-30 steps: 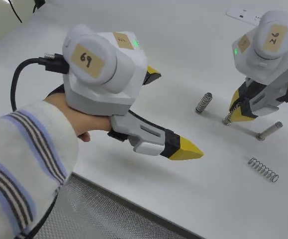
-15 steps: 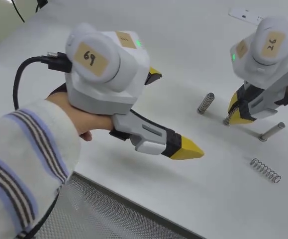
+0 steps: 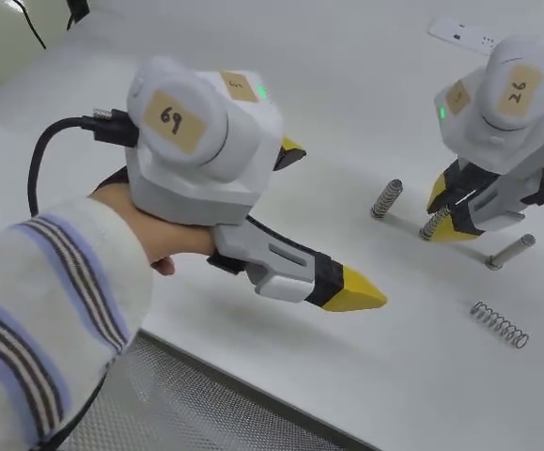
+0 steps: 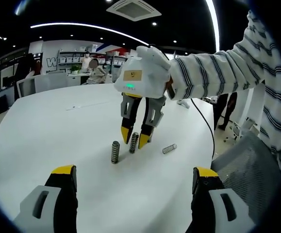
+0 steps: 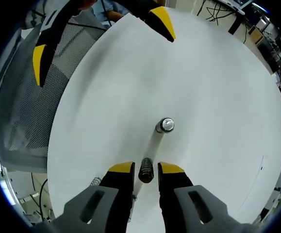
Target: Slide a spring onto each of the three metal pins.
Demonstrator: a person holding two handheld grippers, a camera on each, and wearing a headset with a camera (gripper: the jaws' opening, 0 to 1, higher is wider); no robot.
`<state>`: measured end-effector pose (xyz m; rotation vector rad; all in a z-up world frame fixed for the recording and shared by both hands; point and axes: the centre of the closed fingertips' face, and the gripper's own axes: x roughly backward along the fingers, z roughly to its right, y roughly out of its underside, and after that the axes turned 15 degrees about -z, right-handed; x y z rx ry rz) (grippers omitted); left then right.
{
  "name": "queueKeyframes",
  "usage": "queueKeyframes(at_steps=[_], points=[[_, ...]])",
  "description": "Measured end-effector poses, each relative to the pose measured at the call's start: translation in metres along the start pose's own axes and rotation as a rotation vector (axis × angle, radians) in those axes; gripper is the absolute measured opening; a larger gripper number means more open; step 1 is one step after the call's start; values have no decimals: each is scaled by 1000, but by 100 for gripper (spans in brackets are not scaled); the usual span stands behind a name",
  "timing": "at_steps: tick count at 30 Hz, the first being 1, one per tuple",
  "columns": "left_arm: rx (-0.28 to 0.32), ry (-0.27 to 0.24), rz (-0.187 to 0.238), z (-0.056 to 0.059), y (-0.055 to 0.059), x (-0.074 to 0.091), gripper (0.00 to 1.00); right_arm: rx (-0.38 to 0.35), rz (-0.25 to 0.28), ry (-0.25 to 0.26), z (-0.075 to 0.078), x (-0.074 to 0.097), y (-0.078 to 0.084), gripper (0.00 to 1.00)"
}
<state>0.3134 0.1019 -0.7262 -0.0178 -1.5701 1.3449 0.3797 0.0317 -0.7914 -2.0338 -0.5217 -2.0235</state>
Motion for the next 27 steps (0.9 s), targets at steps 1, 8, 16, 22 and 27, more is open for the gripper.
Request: queueKeyframes(at_steps=[1, 8, 16, 22, 27], points=[[-1, 0, -1, 0, 0, 0, 98, 1, 3, 7, 0, 2, 0, 17], [-6, 6, 3, 2, -1, 2, 98, -16, 35, 33, 0, 19, -3, 19], [-15, 16, -1, 8, -2, 4, 98, -38, 74, 66, -3, 41, -2, 18], [-17, 29, -4, 13, -2, 5, 98, -98, 142, 128, -2, 68, 3, 17], [-21, 43, -13, 16, -1, 6, 97, -161, 179, 160, -7, 84, 11, 17]])
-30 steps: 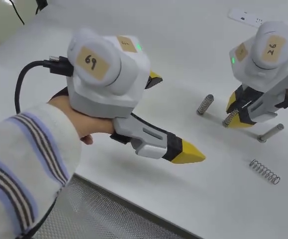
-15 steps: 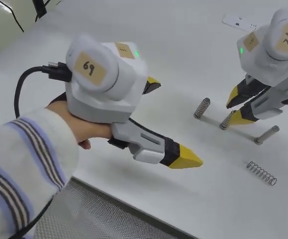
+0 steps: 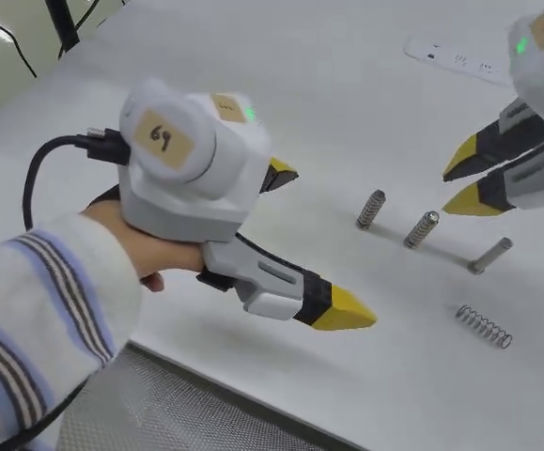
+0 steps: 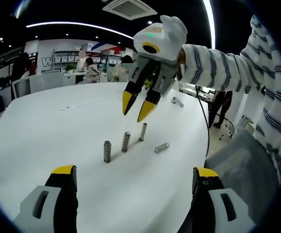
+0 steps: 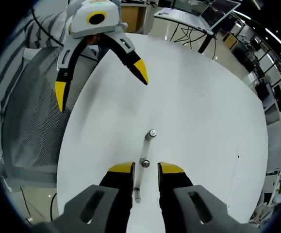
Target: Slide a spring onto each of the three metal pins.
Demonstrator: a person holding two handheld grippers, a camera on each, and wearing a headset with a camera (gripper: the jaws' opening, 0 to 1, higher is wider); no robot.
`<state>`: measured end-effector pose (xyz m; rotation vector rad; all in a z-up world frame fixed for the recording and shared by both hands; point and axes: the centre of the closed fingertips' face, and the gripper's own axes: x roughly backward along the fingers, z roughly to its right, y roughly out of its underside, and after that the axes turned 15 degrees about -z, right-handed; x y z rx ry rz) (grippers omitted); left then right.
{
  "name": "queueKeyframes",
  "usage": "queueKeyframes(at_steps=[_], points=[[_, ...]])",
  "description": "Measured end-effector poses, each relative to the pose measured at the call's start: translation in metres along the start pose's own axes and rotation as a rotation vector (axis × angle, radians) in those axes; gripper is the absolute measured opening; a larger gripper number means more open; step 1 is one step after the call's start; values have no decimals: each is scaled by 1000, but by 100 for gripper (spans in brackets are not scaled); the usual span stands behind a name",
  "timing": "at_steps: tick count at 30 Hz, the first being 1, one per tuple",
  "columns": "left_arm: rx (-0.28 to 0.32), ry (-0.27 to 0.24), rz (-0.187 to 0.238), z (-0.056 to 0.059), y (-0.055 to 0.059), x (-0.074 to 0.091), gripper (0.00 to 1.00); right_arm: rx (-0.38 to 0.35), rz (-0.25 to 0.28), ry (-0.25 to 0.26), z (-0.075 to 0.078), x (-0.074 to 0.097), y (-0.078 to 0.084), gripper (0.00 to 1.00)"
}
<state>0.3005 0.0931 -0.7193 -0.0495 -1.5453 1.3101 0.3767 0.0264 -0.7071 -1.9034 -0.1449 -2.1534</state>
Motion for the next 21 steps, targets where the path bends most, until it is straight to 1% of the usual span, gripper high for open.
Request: queueKeyframes(at_steps=[3, 8, 11, 13, 15, 21], points=[[1, 0, 1, -1, -1, 2, 97, -49, 2, 14, -5, 6, 10, 17], [-7, -2, 4, -1, -2, 4, 97, -109, 9, 33, -14, 11, 24, 17], [-8, 3, 3, 0, -1, 5, 97, -149, 29, 38, -19, 18, 29, 17], [-8, 6, 2, 0, -1, 5, 96, -176, 46, 44, -20, 21, 31, 17], [-9, 11, 2, 2, 0, 6, 96, -225, 81, 62, -20, 27, 32, 17], [-1, 21, 5, 5, 1, 8, 96, -330, 191, 62, -28, 39, 30, 18]])
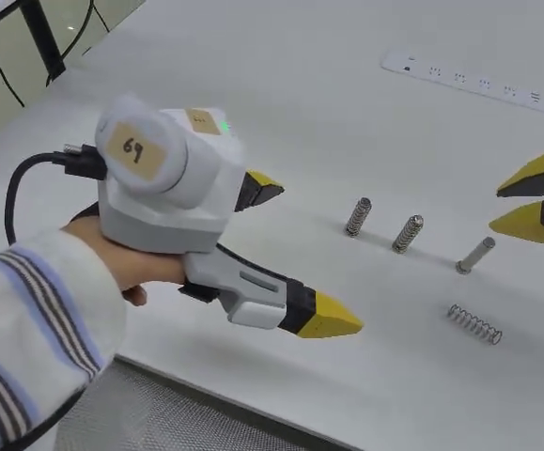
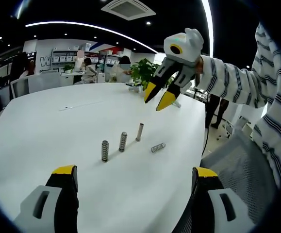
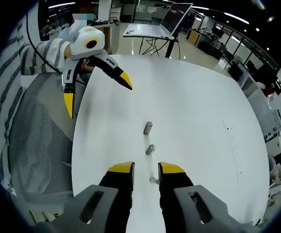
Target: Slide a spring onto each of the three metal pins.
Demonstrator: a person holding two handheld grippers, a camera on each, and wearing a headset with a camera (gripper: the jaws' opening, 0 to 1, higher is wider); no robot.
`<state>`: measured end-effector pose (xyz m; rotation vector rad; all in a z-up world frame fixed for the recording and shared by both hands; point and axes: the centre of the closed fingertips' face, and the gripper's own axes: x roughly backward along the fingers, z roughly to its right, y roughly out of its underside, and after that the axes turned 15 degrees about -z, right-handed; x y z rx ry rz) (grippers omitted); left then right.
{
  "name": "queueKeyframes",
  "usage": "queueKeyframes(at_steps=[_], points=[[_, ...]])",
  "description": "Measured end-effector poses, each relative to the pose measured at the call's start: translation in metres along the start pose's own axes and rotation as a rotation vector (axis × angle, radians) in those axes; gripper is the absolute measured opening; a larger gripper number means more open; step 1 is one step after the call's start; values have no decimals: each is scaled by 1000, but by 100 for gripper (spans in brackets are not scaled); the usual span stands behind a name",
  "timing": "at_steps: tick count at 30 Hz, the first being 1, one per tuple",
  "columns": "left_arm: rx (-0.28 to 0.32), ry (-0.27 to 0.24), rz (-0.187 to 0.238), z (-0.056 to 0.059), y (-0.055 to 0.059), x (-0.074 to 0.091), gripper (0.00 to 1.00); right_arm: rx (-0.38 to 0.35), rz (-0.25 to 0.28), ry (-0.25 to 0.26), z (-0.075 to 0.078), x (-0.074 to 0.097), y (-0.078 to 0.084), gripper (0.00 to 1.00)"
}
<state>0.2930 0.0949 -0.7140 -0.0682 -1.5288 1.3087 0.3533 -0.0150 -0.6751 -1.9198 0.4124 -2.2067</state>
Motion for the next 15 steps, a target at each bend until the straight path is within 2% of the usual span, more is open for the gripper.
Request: queueKeyframes(at_steps=[4, 7, 10, 12, 15], points=[[10, 4, 3, 1, 2, 2, 96, -72, 72, -10, -8, 6, 5, 20], [17, 9, 5, 1, 3, 4, 96, -130, 125, -35, -16, 8, 9, 27], [18, 12, 0, 2, 5, 5, 96, -184, 197, -28, -21, 13, 13, 36], [21, 13, 0, 1, 6, 5, 96, -211, 225, -30, -23, 15, 17, 42], [30, 21, 5, 1, 9, 5, 96, -229, 236, -55, -32, 12, 26, 50]])
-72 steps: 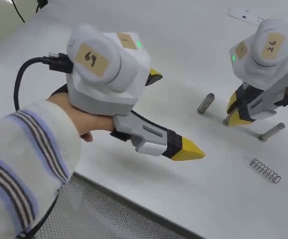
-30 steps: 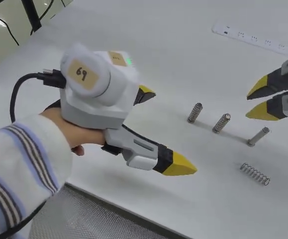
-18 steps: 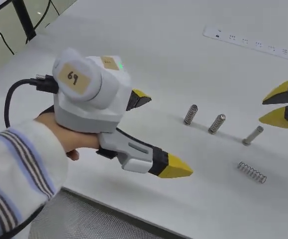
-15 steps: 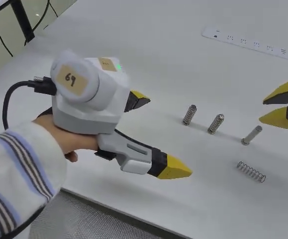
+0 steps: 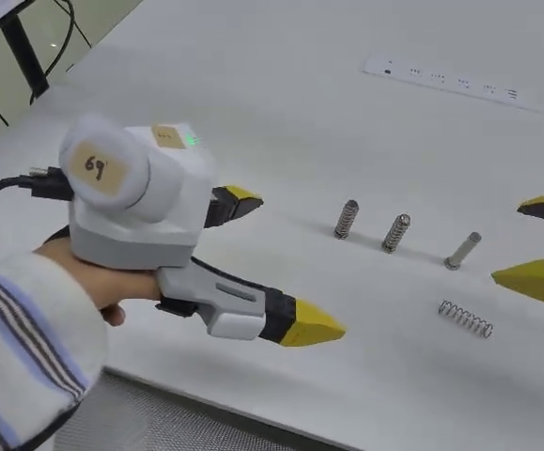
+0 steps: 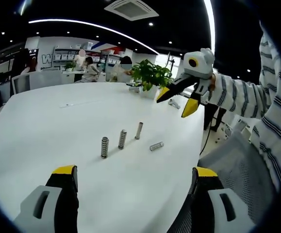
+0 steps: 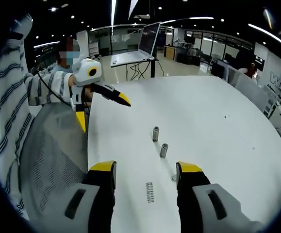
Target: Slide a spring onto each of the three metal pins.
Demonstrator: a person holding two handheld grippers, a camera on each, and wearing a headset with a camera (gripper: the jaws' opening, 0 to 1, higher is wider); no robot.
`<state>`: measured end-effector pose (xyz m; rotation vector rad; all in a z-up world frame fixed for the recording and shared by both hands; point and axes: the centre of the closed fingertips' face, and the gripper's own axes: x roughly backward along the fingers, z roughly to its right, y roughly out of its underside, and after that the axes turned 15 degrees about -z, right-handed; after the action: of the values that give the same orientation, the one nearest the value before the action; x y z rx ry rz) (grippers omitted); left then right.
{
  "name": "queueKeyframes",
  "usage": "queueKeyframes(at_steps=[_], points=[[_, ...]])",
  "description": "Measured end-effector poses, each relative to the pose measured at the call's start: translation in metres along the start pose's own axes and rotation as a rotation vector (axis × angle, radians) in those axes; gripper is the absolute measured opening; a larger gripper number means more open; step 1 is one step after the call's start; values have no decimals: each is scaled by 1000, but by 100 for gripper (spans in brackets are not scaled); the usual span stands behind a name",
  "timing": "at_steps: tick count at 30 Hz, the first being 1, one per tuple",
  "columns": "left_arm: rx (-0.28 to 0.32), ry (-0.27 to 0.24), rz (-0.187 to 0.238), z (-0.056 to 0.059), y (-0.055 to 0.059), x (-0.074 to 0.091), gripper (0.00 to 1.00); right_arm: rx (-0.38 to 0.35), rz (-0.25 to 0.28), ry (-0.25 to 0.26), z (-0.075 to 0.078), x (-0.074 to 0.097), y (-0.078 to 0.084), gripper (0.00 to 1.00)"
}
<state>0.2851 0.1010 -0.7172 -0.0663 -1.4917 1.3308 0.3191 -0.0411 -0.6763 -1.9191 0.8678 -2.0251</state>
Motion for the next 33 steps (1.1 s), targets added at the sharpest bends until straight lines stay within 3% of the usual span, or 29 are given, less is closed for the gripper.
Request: queueKeyframes(at_steps=[6, 10, 11, 18, 21, 23, 28, 33], points=[[4, 19, -26, 2, 7, -2, 97, -76, 22, -20, -10, -3, 20, 66], [-11, 15, -35, 3, 8, -3, 96, -125, 24, -53, -22, -8, 33, 95], [-11, 19, -36, 4, 9, -3, 95, -128, 22, -53, -23, -8, 36, 97], [-11, 41, -48, 8, 12, -4, 96, -214, 50, -32, -25, -7, 50, 100], [-12, 46, -55, 8, 13, -5, 96, -270, 96, -34, -25, -7, 53, 100], [-13, 48, -57, 8, 14, -6, 96, -277, 105, -24, -24, -7, 56, 100], [-12, 47, -57, 8, 14, -5, 96, -279, 176, 59, -15, -5, 57, 100], [-10, 40, -60, 7, 15, -1, 96, -286, 188, 83, -13, -5, 61, 100]])
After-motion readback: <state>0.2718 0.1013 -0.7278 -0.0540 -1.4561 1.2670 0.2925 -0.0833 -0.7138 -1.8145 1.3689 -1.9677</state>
